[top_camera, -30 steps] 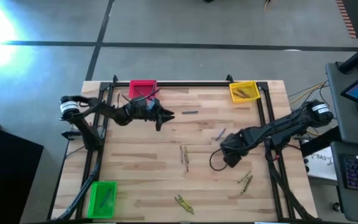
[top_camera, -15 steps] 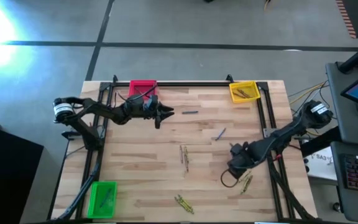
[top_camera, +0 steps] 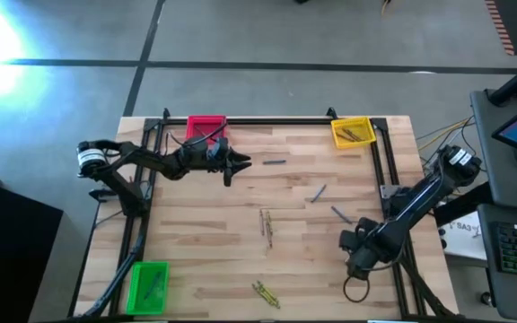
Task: Sort crayons
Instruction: Put the green crayon into the green bin
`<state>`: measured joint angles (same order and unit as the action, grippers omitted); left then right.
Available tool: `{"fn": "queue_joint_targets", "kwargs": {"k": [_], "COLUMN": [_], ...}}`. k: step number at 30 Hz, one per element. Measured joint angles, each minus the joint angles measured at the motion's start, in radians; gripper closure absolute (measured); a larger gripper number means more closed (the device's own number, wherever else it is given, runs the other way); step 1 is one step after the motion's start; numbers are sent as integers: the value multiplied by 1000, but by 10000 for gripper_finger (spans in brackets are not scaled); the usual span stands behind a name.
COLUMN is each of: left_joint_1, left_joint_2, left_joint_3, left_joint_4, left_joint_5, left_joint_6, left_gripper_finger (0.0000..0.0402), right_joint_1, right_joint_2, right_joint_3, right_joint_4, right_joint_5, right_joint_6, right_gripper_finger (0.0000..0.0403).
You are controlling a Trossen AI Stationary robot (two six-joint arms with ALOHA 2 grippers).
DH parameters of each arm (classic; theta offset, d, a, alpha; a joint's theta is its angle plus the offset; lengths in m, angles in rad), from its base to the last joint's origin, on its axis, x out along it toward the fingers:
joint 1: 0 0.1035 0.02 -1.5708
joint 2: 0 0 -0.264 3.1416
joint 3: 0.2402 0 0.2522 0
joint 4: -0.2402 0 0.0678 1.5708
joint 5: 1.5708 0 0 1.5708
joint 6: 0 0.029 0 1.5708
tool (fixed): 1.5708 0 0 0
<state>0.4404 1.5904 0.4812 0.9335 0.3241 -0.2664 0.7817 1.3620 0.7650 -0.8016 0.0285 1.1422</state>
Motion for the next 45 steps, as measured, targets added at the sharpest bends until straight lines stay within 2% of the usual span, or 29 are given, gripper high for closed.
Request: {"fn": "queue_joint_targets", "kwargs": {"k": [12,20,25,33,39,45], "left_joint_1": [0,-16,-19,-18,-18,-22], "left_joint_2": [0,0,0,0,0,0], "left_joint_3": [-1,-8,-8,-8,-1,-1], "left_joint_4": [-19,-32,-31,-31,-15,43], "left_joint_5": [-27,-27,-27,-27,-30,-30], "left_joint_6": [52,19,20,22,23,48], "left_gripper_finger": [293,293,293,293,293,293], "right_joint_1": [43,44,37,5,-51,-174], "right_joint_2": [154,152,131,129,106,46], "right_joint_3": [8,3,1,-1,-3,-2], "right_joint_4": [30,45,57,62,75,153], "right_joint_5": [27,54,117,216,424,733], "right_joint_6": [-211,-231,-202,-201,-236,-373], "right_gripper_finger": [264,271,301,384,387,388]}}
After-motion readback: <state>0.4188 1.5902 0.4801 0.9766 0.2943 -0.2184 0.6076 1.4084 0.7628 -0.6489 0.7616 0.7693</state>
